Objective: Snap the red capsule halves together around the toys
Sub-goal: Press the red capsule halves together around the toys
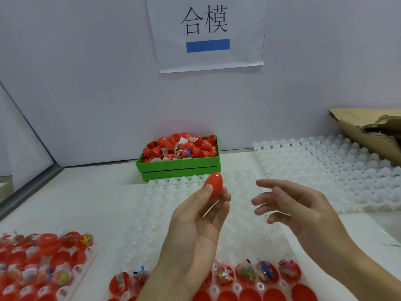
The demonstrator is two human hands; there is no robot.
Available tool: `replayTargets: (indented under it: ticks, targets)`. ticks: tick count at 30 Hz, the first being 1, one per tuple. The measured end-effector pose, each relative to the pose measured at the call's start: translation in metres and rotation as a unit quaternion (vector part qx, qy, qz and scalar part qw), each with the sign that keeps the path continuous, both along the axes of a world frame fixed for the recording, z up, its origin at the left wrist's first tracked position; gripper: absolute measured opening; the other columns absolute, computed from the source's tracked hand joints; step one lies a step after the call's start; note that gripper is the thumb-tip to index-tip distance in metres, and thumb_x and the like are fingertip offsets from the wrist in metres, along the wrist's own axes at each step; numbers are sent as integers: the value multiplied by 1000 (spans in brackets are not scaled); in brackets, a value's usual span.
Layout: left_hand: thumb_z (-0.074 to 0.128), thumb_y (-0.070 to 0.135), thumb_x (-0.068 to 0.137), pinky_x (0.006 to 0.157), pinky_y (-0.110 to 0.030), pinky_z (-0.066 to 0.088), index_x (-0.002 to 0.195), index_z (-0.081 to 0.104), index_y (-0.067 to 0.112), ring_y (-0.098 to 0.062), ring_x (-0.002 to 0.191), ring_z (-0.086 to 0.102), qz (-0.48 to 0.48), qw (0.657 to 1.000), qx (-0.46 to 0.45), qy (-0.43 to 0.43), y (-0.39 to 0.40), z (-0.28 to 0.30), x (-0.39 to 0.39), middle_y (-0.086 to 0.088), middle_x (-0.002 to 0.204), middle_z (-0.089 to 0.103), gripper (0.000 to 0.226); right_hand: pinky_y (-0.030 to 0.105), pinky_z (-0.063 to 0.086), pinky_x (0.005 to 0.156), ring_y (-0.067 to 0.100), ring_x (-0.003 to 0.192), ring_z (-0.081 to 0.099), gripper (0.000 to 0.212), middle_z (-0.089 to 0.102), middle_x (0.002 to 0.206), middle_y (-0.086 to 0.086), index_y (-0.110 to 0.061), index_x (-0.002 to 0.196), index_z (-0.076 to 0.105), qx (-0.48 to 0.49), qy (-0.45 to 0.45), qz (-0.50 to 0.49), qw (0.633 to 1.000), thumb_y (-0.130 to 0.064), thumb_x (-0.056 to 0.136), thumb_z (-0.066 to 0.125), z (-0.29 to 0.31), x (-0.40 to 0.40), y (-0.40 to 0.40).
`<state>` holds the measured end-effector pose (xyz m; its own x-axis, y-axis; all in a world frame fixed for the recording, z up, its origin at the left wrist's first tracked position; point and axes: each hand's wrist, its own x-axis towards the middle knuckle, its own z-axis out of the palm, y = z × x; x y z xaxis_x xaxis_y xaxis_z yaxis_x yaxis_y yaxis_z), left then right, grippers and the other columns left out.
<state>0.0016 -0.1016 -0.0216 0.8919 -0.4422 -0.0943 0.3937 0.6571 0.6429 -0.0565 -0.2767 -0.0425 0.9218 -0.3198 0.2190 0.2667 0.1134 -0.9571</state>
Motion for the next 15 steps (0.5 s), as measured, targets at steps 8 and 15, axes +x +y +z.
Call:
replayTargets:
  ticks: [8, 15]
  targets:
    - [90, 8, 66, 68, -15, 54, 89, 75, 27, -11, 84, 71, 120, 910, 287, -275, -4, -12, -2, 1, 87, 75, 33, 24, 56, 64, 30, 81, 72, 31, 75, 92, 17, -21, 102, 77, -5, 7, 23, 1000, -31, 77, 64, 1, 0, 3]
    - [85, 9, 71, 72, -15, 55, 97, 67, 33, -7, 93, 66, 160, 734, 406, -521, -10, -25, -8, 16, 94, 66, 40, 21, 56, 67, 20, 81, 74, 26, 78, 92, 4, -31, 98, 77, -85, 4, 12, 996, -29, 72, 72, 1, -2, 15]
